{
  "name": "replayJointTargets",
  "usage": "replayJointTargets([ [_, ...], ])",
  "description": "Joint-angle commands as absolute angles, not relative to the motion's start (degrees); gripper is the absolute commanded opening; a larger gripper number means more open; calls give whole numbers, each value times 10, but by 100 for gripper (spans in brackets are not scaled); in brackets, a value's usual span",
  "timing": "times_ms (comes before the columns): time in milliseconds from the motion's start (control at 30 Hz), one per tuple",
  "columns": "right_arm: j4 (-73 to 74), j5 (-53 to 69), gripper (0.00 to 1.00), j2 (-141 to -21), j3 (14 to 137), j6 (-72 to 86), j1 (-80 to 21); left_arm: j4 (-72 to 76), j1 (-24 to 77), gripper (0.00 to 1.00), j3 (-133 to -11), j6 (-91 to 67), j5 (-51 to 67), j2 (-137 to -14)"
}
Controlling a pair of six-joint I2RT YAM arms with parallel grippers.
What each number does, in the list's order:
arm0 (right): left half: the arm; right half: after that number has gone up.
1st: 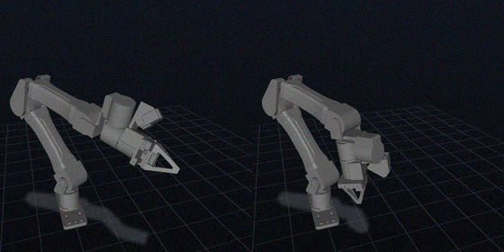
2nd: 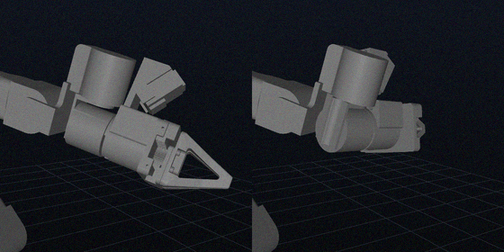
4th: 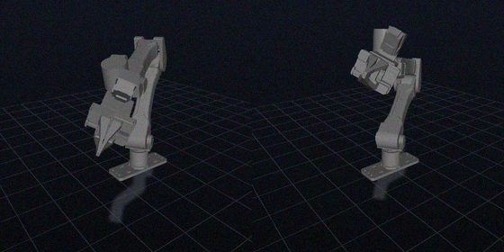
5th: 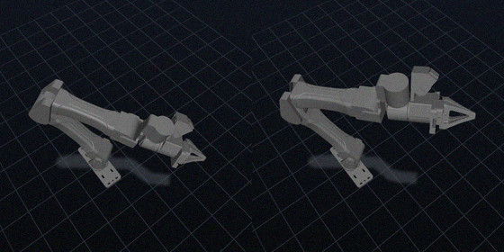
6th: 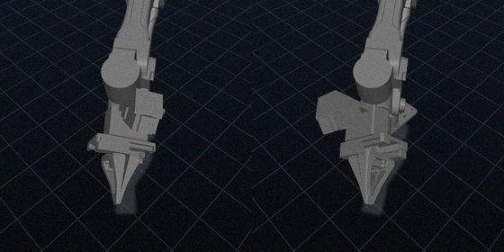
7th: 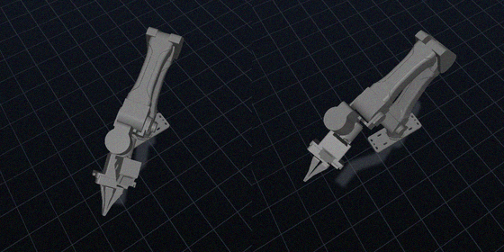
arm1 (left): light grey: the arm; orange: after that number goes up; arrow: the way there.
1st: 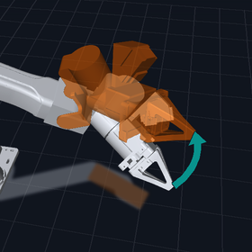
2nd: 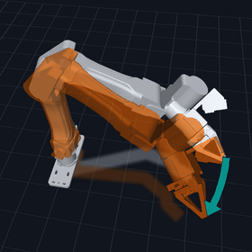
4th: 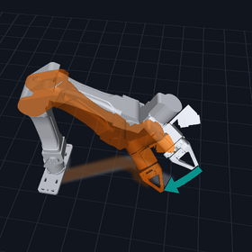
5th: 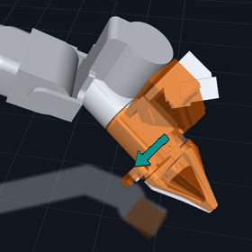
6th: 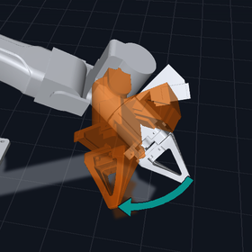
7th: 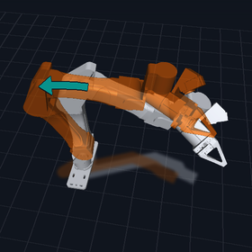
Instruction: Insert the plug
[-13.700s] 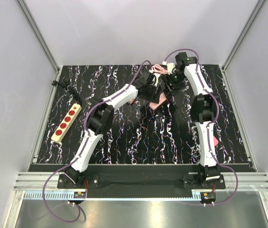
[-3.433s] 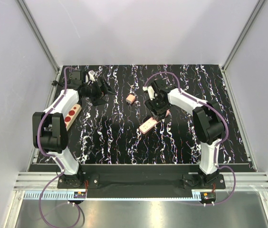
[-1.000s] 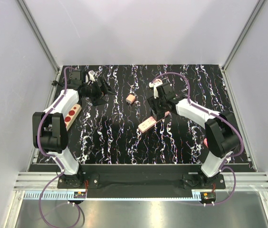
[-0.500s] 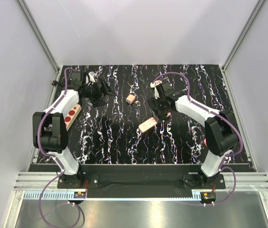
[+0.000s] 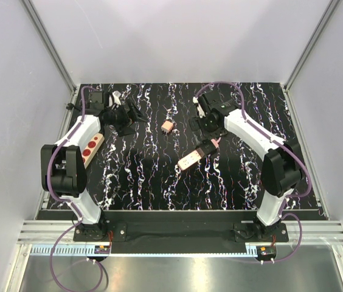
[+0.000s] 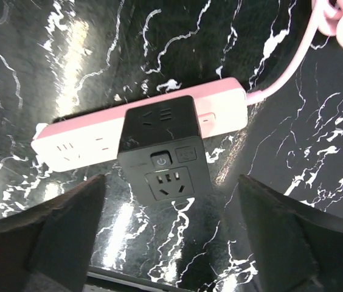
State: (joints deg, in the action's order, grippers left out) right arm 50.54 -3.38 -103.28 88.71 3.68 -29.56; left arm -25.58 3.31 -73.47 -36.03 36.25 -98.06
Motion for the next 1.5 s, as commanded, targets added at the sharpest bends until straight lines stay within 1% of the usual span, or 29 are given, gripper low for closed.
replayJointTargets([
  [0,522,-5,87,-1041,913,54,-313,-243,23,99,-738,-357,344,-945],
  [33,519,-2,78,-1048,914,54,-322,-243,19,99,-737,-357,341,-943],
  [133,516,14,64,-1066,924,65,-368,-243,14,99,-737,-357,333,-940],
  [167,515,16,56,-1078,925,69,-378,-244,14,99,-736,-357,331,-939],
  [267,496,39,39,-1097,905,78,-403,-245,12,99,-735,-356,330,-942],
  [367,472,47,37,-1112,874,82,-404,-248,12,99,-737,-354,329,-946],
  [467,470,8,38,-1121,851,70,-401,-250,12,99,-737,-352,324,-948],
  [567,471,-12,37,-1121,834,62,-370,-256,13,99,-742,-340,314,-951],
  [700,464,-30,37,-1103,822,49,-329,-279,18,99,-754,-317,270,-950],
  [833,460,-8,41,-1072,826,37,-314,-300,44,99,-772,-291,217,-946],
  [867,460,-1,43,-1065,829,36,-315,-311,50,99,-777,-281,206,-947],
  [933,457,52,47,-1040,822,40,-314,-321,66,99,-786,-274,186,-947],
  [967,455,65,52,-1030,815,47,-314,-324,72,99,-787,-269,182,-945],
  [1033,453,92,58,-994,783,54,-314,-328,86,99,-791,-265,172,-941],
  [1067,452,88,63,-980,771,68,-313,-332,90,99,-794,-260,170,-940],
  [1133,448,63,65,-939,730,84,-313,-340,105,99,-802,-254,163,-936],
  [1200,440,25,71,-912,707,109,-308,-341,114,99,-806,-243,160,-933],
  [1267,438,6,73,-886,686,126,-291,-341,128,98,-812,-234,156,-933],
  [1367,434,-18,82,-862,684,148,-268,-341,156,97,-828,-218,118,-950],
  [1400,425,-19,87,-854,682,154,-265,-343,164,95,-834,-213,99,-967],
  [1433,417,-21,99,-837,672,160,-263,-347,178,93,-850,-207,91,-978],
  [1467,406,-25,100,-831,667,174,-252,-352,184,92,-862,-194,88,-990],
])
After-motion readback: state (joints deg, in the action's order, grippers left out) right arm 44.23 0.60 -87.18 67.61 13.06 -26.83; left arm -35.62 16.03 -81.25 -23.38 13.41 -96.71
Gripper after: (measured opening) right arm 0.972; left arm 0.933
